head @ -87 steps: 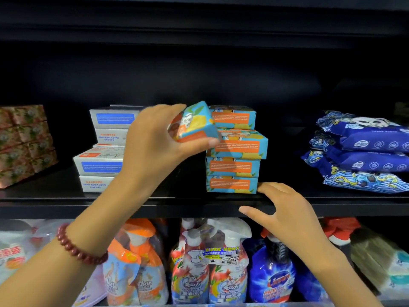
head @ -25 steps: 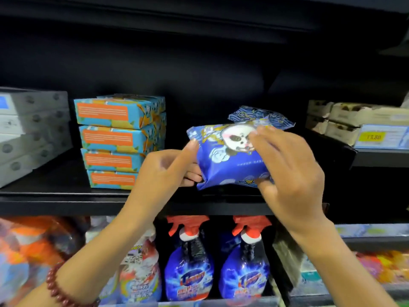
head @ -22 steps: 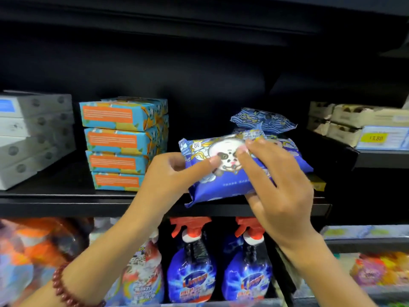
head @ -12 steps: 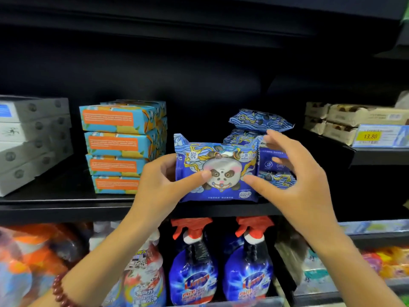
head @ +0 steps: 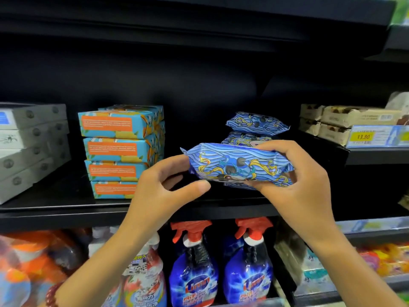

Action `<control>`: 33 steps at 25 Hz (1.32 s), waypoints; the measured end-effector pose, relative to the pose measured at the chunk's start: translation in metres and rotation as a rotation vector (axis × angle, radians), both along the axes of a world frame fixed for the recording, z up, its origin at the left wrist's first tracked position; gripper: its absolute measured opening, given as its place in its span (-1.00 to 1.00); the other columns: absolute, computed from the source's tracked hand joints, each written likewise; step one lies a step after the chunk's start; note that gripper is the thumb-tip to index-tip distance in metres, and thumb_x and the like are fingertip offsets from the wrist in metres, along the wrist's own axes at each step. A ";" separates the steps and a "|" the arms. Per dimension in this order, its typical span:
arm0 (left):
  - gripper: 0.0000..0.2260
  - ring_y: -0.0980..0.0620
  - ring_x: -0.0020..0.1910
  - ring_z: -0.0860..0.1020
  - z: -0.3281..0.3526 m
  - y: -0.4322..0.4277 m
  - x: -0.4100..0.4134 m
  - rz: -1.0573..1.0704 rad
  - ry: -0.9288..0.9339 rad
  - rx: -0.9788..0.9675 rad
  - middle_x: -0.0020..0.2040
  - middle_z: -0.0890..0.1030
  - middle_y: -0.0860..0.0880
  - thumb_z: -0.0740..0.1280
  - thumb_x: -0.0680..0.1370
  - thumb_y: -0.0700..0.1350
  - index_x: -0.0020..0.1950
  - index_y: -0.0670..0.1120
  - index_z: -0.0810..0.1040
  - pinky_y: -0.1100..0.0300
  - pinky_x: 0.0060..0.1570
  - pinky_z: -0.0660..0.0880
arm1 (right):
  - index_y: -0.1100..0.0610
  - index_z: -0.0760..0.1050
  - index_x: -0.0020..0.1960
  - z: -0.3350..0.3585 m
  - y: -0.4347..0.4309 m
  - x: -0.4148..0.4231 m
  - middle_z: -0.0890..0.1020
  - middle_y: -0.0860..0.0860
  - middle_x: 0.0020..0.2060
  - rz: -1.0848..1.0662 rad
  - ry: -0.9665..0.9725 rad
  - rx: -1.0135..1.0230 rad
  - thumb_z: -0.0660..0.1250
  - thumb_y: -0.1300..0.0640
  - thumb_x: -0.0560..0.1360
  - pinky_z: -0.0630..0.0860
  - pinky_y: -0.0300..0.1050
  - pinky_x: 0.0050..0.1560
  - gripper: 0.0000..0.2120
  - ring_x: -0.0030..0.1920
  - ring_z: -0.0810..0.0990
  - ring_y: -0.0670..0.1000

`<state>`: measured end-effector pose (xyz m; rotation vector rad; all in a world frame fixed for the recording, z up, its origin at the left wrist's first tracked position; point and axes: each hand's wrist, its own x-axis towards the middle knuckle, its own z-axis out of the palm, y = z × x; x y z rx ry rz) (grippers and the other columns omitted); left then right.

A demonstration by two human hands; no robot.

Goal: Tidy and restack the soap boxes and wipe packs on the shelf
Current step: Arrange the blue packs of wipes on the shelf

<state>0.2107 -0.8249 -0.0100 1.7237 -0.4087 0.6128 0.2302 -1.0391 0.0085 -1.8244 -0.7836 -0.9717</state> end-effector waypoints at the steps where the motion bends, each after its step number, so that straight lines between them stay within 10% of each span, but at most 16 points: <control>1: -0.63 0.13 0.03 0.63 0.001 -0.001 0.000 0.009 0.092 -0.080 0.04 0.68 -0.02 0.36 0.39 0.19 0.02 -0.04 0.64 0.25 0.03 0.54 | 0.05 0.48 0.04 0.000 0.000 0.000 0.57 -0.20 -0.03 -0.033 -0.089 -0.022 0.49 0.32 0.23 0.43 -0.42 -0.01 -0.56 0.02 0.54 -0.22; 5: -0.22 -0.04 -0.22 0.66 0.013 0.004 -0.006 -0.262 0.489 -0.197 -0.15 0.68 -0.24 0.11 0.32 0.48 -0.09 -0.20 0.70 0.20 -0.16 0.60 | 0.20 0.45 0.05 -0.003 -0.001 0.005 0.52 0.02 0.01 0.018 -0.377 -0.139 0.41 0.52 0.25 0.40 -0.24 0.19 -0.55 0.09 0.52 -0.01; 10: -0.69 0.06 -0.29 0.66 0.021 -0.008 -0.003 -0.276 0.557 -0.202 -0.22 0.70 -0.10 0.49 0.19 0.11 -0.25 -0.09 0.72 0.27 -0.35 0.56 | 0.17 0.40 0.07 -0.013 -0.003 0.015 0.51 0.02 0.08 0.100 -0.432 -0.242 0.38 0.52 0.28 0.39 -0.08 0.25 -0.54 0.18 0.49 0.05; 20: -0.73 -0.04 -0.06 0.66 0.005 -0.001 0.004 -0.209 0.075 -0.328 -0.02 0.70 -0.06 0.53 0.27 -0.11 -0.04 0.01 0.68 0.19 -0.15 0.57 | 0.04 0.17 0.45 0.011 -0.023 0.007 0.31 -0.17 0.36 0.049 -0.073 -0.376 0.46 -0.22 0.24 0.19 -0.40 0.32 -0.10 0.39 0.25 -0.17; 28: -0.71 -0.07 -0.12 0.59 -0.009 0.015 -0.001 -0.016 -0.318 0.085 -0.07 0.64 0.03 0.46 0.35 -0.08 0.05 0.00 0.56 0.07 -0.15 0.56 | 0.13 0.55 0.20 0.040 -0.001 0.001 0.56 -0.17 0.02 0.029 -0.014 -0.564 0.50 -0.05 0.30 0.30 -0.51 0.09 -0.48 0.07 0.47 -0.23; 33: -0.69 0.03 0.09 0.58 -0.014 0.017 0.000 0.041 -0.480 0.175 0.09 0.60 0.07 0.39 0.42 -0.20 0.15 -0.01 0.51 0.13 0.02 0.53 | 0.13 0.52 0.13 0.019 0.015 0.000 0.59 -0.07 0.00 -0.036 -0.151 -0.570 0.42 0.12 0.38 0.47 -0.08 -0.01 -0.67 0.03 0.53 -0.04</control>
